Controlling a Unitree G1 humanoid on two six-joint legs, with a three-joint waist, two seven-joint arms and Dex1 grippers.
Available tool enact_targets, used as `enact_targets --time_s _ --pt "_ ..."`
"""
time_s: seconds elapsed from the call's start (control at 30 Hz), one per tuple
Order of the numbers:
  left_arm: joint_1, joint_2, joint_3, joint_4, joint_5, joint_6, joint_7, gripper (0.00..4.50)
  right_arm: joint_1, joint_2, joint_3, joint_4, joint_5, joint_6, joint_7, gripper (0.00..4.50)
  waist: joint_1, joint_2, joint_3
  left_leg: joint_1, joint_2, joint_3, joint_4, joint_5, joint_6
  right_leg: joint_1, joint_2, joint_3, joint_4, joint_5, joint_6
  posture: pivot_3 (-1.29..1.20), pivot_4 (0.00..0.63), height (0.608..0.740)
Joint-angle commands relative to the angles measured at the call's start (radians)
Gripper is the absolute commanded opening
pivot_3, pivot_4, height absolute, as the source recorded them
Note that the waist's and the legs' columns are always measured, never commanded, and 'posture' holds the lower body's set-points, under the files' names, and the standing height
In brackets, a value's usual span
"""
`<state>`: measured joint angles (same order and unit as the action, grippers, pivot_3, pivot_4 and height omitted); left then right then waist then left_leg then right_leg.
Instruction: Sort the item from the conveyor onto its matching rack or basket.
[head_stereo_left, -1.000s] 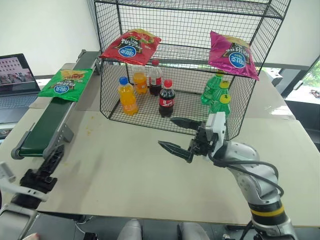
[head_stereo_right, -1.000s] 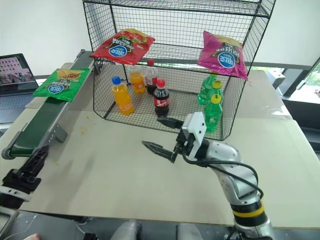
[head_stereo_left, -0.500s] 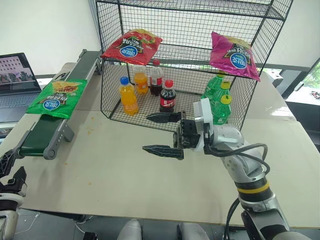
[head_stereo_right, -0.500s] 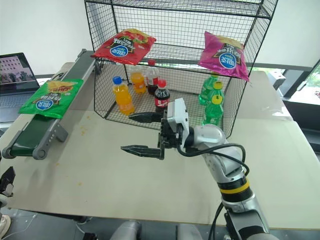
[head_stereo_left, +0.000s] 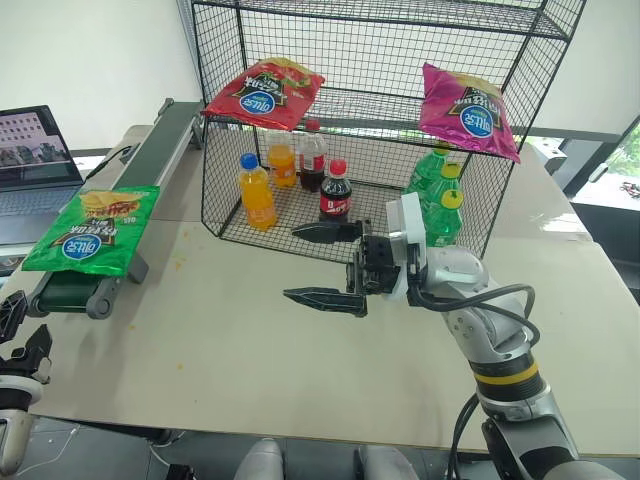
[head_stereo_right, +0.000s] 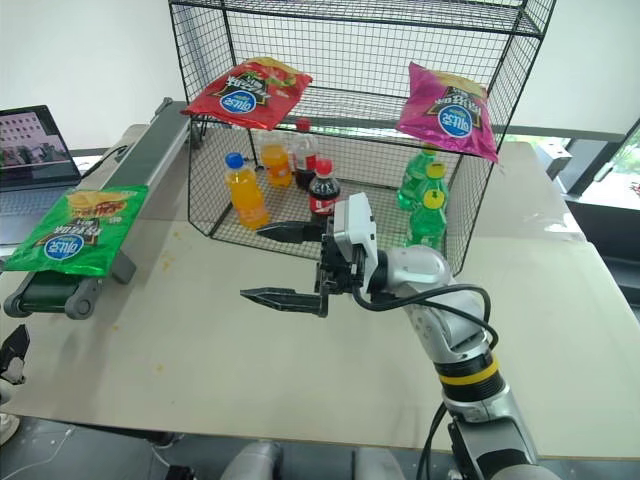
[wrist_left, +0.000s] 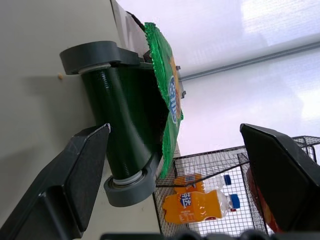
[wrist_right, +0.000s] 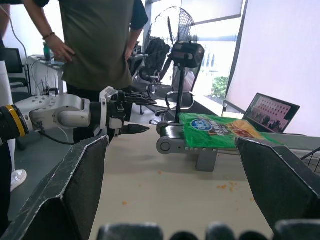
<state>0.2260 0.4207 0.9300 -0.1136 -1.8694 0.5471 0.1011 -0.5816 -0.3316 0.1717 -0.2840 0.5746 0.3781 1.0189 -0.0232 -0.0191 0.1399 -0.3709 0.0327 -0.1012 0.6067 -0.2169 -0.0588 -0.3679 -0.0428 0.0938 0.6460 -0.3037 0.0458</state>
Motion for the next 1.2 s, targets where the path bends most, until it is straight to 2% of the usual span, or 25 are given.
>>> enact_targets --time_s 0.03,0.5,0.63,0.7,0.73,0.87,1.0,1.2 --pt "-0.004 0.023 0.007 -0.004 0.007 0.007 -0.021 4.46 -0.026 0.0 -0.021 -0.033 0.021 0.001 -0.009 4.5 0.001 0.0 0.0 0.0 0.0 0.0 0.0 0.0 0.0 0.0 0.0 0.0 0.0 0.0 0.0 0.0 0.15 0.74" --pt "0.0 0.057 0.011 0.056 0.053 0.039 -0.068 4.46 -0.035 -0.005 -0.022 -0.034 0.02 0.005 -0.026 4.5 0.0 0.0 0.0 0.0 0.0 0.0 0.0 0.0 0.0 -0.001 0.0 0.0 0.0 0.0 0.0 0.0 0.15 0.74" --pt "-0.008 0.059 0.014 0.066 0.066 0.045 -0.093 3.26 -0.036 -0.004 -0.022 -0.035 0.02 0.006 -0.03 4.5 0.0 0.0 0.0 0.0 0.0 0.0 -0.001 0.0 0.0 -0.001 0.0 0.0 -0.001 0.0 0.0 0.0 0.15 0.74" --pt "-0.009 0.063 0.017 0.071 0.069 0.048 -0.096 2.21 -0.036 -0.003 -0.022 -0.035 0.02 0.005 -0.032 4.5 0.0 0.0 0.0 0.0 0.0 0.0 -0.001 0.0 0.0 -0.001 0.0 0.0 -0.001 0.0 0.0 0.0 0.15 0.74" --pt "-0.01 0.065 0.017 0.073 0.069 0.051 -0.099 1.87 -0.037 -0.003 -0.022 -0.034 0.02 0.005 -0.033 4.5 0.0 0.0 0.0 0.0 0.0 0.0 -0.001 0.0 0.0 -0.001 0.0 0.0 -0.001 0.0 0.0 0.0 0.15 0.74" --pt "-0.015 0.078 0.02 0.068 0.065 0.058 -0.105 0.08 -0.037 -0.003 -0.025 -0.03 0.018 0.002 -0.038 4.5 0.001 0.0 0.0 -0.001 0.0 0.0 -0.001 0.0 0.0 -0.001 0.0 0.0 -0.001 0.0 0.0 0.0 0.15 0.74" --pt "-0.037 0.096 0.011 0.025 0.047 0.069 -0.094 0.08 -0.033 -0.006 -0.028 -0.035 0.01 -0.002 -0.051 4.5 0.001 0.0 0.0 -0.001 0.0 0.0 -0.001 0.0 0.0 -0.001 0.0 0.0 -0.001 0.0 0.0 0.0 0.15 0.74" --pt "-0.125 0.231 -0.082 -0.184 -0.078 0.156 -0.075 0.08 -0.005 -0.007 -0.074 -0.072 -0.006 0.008 -0.162 4.5 0.01 -0.002 0.002 -0.003 0.0 -0.001 -0.001 0.0 -0.001 -0.002 0.0 -0.001 -0.002 0.0 0.0 0.0 0.15 0.74"
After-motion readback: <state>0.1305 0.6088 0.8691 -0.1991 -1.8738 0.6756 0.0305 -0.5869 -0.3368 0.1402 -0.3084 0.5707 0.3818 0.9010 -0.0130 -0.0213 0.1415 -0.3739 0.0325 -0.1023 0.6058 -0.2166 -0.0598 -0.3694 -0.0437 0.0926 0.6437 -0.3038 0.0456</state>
